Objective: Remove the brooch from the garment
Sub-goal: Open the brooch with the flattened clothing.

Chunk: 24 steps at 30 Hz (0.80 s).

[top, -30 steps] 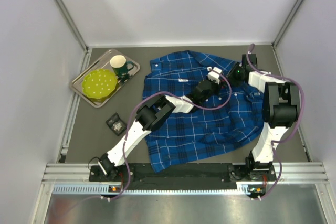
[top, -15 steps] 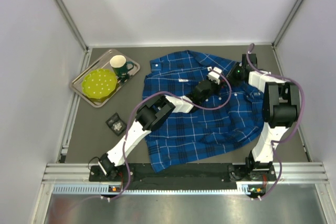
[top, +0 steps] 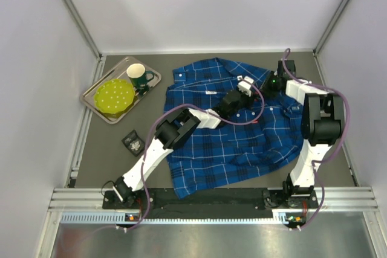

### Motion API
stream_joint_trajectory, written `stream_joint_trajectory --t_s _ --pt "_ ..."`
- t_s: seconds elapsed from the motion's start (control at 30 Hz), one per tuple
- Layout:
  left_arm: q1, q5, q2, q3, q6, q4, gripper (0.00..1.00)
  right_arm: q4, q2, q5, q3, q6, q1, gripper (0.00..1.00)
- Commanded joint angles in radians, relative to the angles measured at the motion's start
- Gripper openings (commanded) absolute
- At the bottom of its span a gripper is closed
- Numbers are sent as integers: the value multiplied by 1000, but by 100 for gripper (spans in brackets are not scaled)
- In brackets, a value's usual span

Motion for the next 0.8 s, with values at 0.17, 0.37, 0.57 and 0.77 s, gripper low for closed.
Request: stream_joint_trajectory --t_s 0.17,0.37,0.57,0.77 --pt "-12 240 -31 90 -79 -159 0 -44 13 -46 124 -141 57 0" --pt "9 349 -13 159 -143 -290 0 -51 17 -73 123 -218 68 0" --pt "49 420 23 225 -240 -363 0 -46 9 -40 118 -256 105 0" --pt "51 423 23 211 -264 -351 0 -22 3 -35 108 -241 102 0"
